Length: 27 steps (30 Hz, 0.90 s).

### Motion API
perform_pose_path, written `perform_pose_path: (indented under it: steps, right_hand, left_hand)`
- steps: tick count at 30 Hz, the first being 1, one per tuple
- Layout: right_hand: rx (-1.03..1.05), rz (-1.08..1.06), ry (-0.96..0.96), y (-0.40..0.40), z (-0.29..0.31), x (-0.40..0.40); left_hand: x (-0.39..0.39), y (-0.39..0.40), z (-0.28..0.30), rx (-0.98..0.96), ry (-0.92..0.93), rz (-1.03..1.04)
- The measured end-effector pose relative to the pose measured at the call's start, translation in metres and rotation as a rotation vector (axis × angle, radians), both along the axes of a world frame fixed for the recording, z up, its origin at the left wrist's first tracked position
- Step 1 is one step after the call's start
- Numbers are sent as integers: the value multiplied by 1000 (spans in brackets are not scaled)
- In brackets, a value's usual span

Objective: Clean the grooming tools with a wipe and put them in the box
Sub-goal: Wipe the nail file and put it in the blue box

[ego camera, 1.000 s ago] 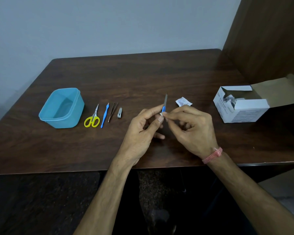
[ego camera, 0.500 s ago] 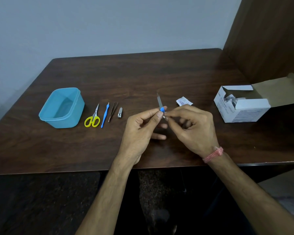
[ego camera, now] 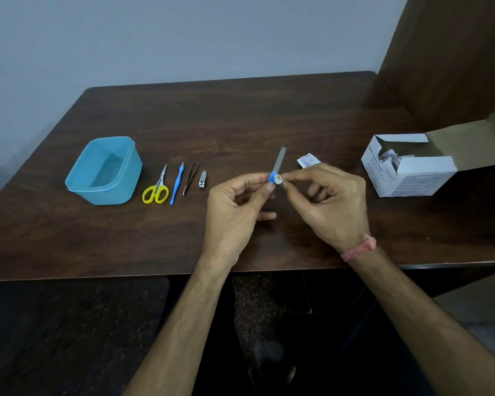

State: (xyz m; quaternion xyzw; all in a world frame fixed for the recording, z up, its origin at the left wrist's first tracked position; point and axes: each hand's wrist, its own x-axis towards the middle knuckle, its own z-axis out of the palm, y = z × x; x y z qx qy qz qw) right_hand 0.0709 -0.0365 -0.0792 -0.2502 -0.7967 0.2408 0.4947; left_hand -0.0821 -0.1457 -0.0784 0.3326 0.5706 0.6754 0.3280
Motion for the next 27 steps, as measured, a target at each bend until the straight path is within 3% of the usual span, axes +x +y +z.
perform_pose_path:
  steps: [10, 27]
  right_hand:
    - [92, -31, -110, 1, -6, -2]
    - [128, -46, -156, 2, -10, -3]
  left_hand:
    - [0, 1, 0, -7, 79, -84]
    - [1, 1, 3, -19, -7, -72]
